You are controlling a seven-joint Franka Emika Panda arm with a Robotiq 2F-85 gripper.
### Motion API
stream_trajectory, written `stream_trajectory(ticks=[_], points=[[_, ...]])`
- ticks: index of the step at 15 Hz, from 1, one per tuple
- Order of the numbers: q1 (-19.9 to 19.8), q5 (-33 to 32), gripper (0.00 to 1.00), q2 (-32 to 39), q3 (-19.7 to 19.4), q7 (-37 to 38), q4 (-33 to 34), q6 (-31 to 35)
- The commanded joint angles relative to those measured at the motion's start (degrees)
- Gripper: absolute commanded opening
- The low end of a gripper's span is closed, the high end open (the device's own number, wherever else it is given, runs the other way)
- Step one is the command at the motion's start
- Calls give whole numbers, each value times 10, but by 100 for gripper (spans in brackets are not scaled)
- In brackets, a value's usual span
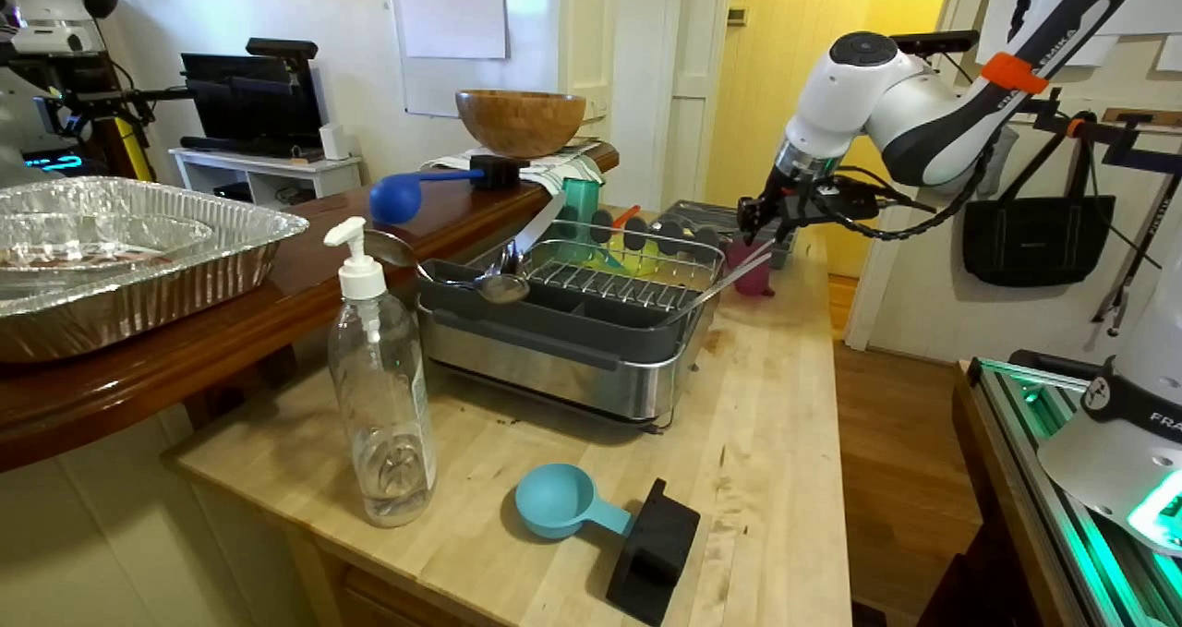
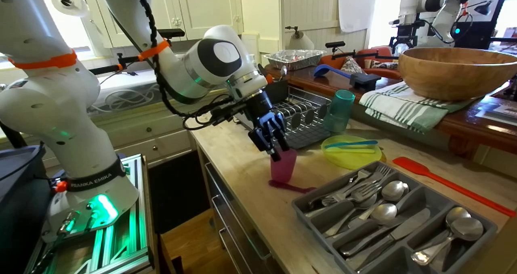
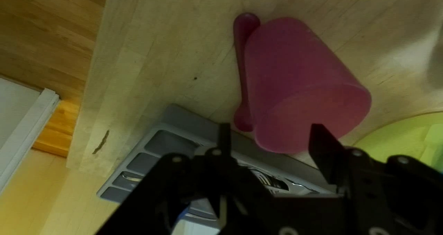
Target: Remove the purple cup from the dying rack and put it on the table
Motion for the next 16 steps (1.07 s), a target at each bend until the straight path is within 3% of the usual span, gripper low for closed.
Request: stream_trajectory(ticks=[1, 2, 10, 16], points=[[-5, -31, 92, -3, -3, 36, -10, 18], [-5, -32, 100, -4, -3, 38, -10, 18], [-9, 15, 100, -23, -15, 11, -12, 48], [-5, 70, 100, 7, -24, -33, -17, 76]])
